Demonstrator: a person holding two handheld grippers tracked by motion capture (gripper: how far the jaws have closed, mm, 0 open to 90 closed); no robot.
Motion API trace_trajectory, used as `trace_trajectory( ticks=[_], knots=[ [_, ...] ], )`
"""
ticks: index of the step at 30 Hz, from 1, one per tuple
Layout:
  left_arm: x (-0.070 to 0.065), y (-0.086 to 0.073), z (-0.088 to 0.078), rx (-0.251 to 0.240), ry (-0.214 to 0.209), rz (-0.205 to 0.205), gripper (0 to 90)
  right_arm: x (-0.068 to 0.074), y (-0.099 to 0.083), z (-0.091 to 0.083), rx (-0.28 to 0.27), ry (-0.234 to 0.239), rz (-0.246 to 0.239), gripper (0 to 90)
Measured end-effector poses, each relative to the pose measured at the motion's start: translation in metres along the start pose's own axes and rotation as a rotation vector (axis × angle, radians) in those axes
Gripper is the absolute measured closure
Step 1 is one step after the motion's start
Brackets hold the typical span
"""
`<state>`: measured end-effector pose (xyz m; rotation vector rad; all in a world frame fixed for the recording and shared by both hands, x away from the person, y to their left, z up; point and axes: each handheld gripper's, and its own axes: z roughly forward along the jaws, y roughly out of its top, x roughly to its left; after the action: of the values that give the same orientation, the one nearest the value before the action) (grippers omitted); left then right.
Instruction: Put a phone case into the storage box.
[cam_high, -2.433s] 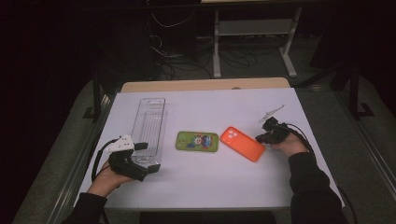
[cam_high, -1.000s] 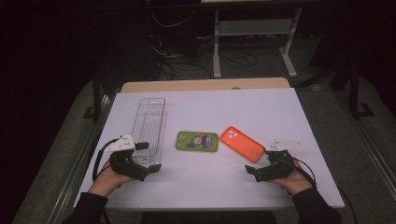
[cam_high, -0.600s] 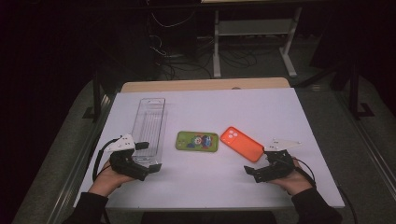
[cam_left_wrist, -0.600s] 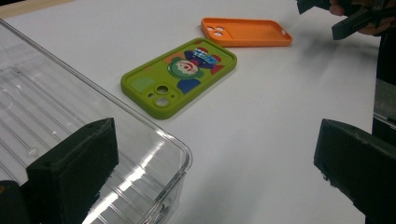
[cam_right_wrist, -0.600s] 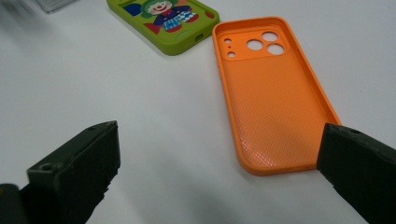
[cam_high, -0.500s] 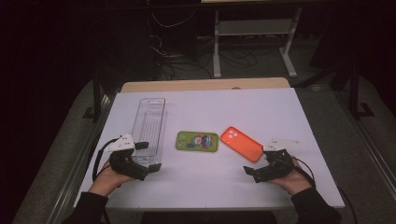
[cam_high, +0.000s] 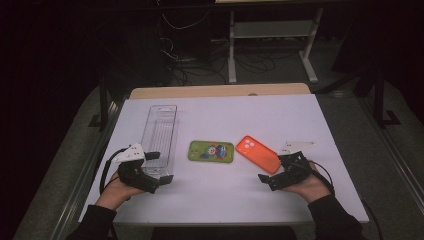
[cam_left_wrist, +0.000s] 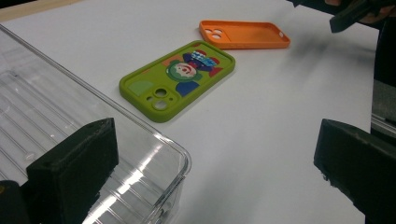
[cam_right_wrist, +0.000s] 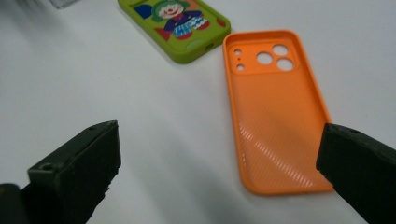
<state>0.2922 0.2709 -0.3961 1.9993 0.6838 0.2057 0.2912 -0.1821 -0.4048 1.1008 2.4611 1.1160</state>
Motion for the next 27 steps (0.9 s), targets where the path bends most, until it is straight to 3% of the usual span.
trace_trajectory(
  ticks=[20,22,27],
  knots=[
    [-0.001,0.0,-0.002,0.011,0.002,0.009,0.0,-0.028,0.041,0.001,-0.021,-0.005,0.0,0.0],
    [0.001,0.0,-0.002,0.011,0.001,0.031,0.0,-0.032,0.045,0.001,-0.027,-0.004,-0.002,0.0],
    [0.001,0.0,-0.001,0.016,-0.003,0.019,0.0,-0.04,0.056,0.0,-0.042,-0.013,0.003,0.0]
  ],
)
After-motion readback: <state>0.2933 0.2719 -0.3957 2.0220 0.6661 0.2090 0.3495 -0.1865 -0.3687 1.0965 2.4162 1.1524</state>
